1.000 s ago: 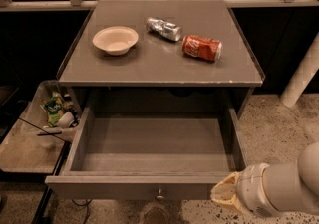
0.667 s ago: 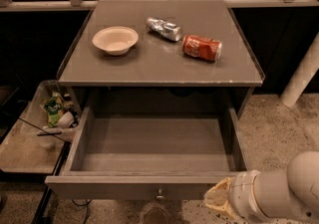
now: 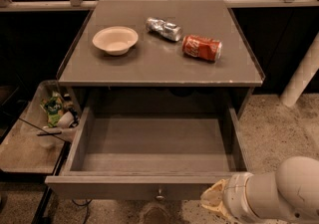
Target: Close top drawer
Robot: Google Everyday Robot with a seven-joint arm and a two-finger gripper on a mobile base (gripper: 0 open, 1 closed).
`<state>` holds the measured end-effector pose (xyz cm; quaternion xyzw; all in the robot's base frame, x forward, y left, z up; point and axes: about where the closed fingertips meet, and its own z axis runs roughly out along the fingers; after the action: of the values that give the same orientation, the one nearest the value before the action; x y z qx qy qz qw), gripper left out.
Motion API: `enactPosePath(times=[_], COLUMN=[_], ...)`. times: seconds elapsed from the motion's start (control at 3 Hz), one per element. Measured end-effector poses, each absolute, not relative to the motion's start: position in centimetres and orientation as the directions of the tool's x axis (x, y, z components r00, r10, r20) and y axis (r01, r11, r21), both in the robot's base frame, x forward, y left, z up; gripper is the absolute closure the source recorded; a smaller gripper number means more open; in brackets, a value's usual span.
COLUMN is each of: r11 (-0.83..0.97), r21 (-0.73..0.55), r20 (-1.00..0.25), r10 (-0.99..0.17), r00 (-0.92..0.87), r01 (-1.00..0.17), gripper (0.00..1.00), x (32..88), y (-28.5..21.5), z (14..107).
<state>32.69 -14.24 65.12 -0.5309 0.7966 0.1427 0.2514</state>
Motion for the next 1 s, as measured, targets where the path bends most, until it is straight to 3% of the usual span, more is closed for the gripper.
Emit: enactPosePath(times=[0.33, 1.0], r11=[0.396, 0.396], r21=[-0.041, -0.041], r20=[-0.552, -0.552], r10=[-0.775, -0.775], r00=[-0.309, -0.309], r01=[-0.918, -0.918], gripper=[0.82, 0.36], x=[32.73, 32.73], y=[-14.24, -14.24], z=[65.12, 65.12])
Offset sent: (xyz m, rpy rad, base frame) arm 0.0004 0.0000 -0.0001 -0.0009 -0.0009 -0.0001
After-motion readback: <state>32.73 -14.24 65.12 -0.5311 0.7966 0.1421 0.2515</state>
